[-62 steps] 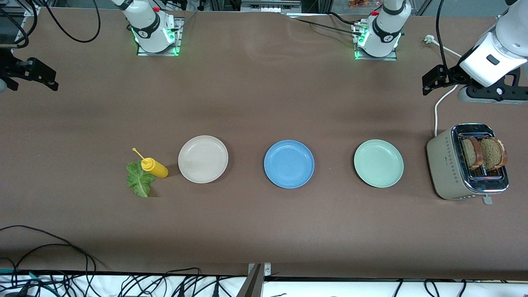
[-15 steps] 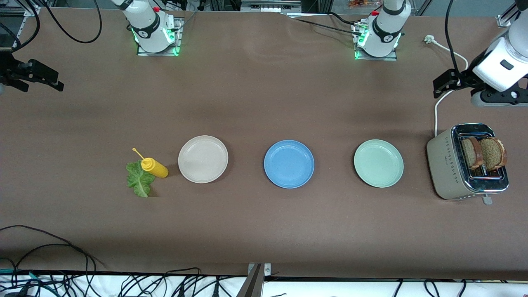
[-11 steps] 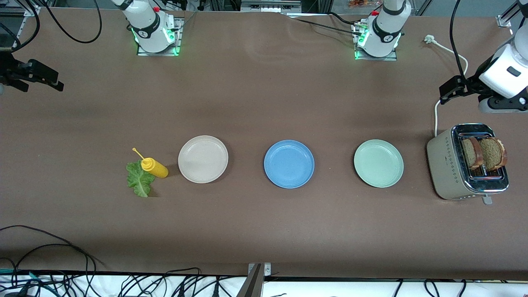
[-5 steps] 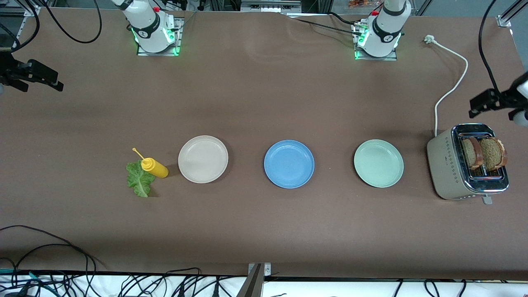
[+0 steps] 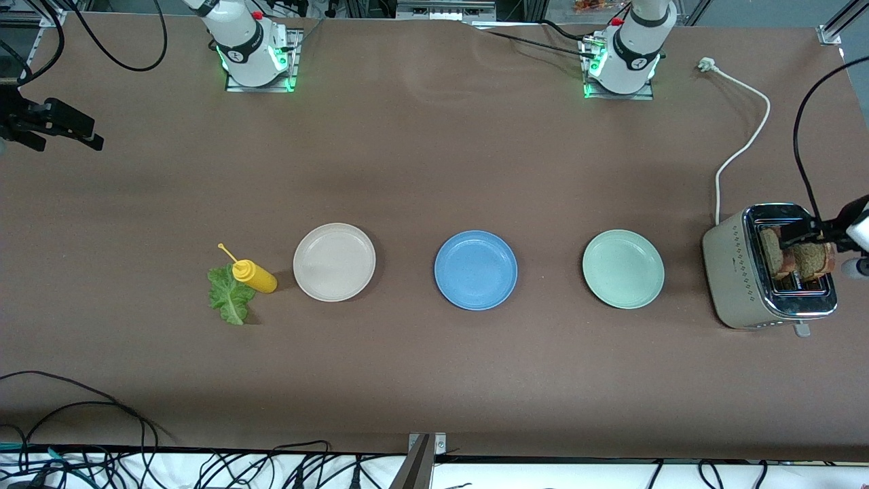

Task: Make sandwich in blue plate with both arms
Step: 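Lower the left gripper into the toaster and grasp a bread slice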

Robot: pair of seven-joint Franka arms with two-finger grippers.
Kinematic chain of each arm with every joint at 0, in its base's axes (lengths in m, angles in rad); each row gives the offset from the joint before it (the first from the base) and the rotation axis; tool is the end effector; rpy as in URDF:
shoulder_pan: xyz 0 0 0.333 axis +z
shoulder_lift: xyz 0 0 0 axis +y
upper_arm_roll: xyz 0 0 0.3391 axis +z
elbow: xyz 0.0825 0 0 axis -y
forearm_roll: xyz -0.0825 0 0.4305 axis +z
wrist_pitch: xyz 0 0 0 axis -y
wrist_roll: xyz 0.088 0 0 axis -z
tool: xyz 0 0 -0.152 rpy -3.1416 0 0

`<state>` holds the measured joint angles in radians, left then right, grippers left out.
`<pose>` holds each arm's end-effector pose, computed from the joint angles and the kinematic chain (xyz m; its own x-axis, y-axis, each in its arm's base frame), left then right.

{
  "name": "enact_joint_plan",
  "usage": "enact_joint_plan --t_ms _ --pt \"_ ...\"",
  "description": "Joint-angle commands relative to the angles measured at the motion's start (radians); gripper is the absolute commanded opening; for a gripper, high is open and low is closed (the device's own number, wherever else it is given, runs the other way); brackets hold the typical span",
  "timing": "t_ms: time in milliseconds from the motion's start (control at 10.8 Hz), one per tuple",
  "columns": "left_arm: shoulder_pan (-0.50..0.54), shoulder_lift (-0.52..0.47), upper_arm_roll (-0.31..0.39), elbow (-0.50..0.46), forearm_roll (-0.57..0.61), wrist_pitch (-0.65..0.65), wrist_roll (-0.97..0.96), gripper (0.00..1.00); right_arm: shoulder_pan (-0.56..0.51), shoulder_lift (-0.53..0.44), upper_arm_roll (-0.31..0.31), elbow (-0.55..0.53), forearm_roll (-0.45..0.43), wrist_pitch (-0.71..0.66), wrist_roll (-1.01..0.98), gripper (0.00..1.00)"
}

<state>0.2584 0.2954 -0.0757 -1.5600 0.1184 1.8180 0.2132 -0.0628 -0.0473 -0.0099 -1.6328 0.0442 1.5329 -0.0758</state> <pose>0.6812 0.1456 0.4376 0.9968 -0.0563 -0.0561 -0.0608 -0.9948 -0.0815 0.5769 -0.0353 0.5955 0.9988 0.0048 -0.0490 0.0024 -0.9988 -0.0485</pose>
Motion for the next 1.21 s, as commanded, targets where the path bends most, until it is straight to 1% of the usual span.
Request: enact_joint_plan --t_ms 0,464,556,649,742,835,1113 --pt "0.019 0.092 -0.012 0.021 0.126 0.067 0.025 1.00 -0.006 0.004 -0.001 0.021 0.003 -0.020 -0.015 1.00" --pt "0.041 0.087 -0.013 -0.129 0.132 0.162 0.025 1.00 -0.005 0.003 0.001 0.021 -0.006 -0.033 -0.009 1.00" --pt "0.041 0.085 -0.013 -0.132 0.132 0.158 0.025 0.79 -0.005 0.006 -0.001 0.021 -0.007 -0.034 -0.009 1.00" --pt "0.041 0.080 -0.013 -0.134 0.135 0.155 0.026 0.55 -0.005 0.013 0.001 0.018 -0.012 -0.034 -0.009 1.00" --pt "0.045 0.079 -0.013 -0.134 0.135 0.133 0.046 0.21 -0.006 0.033 0.001 0.018 -0.012 -0.043 -0.007 1.00" --pt "0.044 0.079 -0.013 -0.123 0.139 0.104 0.060 0.00 -0.006 0.035 -0.001 0.019 -0.012 -0.043 -0.007 1.00" --pt "0.045 0.076 -0.012 -0.120 0.141 0.098 0.057 0.00 -0.006 0.033 0.001 0.022 -0.013 -0.037 -0.009 1.00"
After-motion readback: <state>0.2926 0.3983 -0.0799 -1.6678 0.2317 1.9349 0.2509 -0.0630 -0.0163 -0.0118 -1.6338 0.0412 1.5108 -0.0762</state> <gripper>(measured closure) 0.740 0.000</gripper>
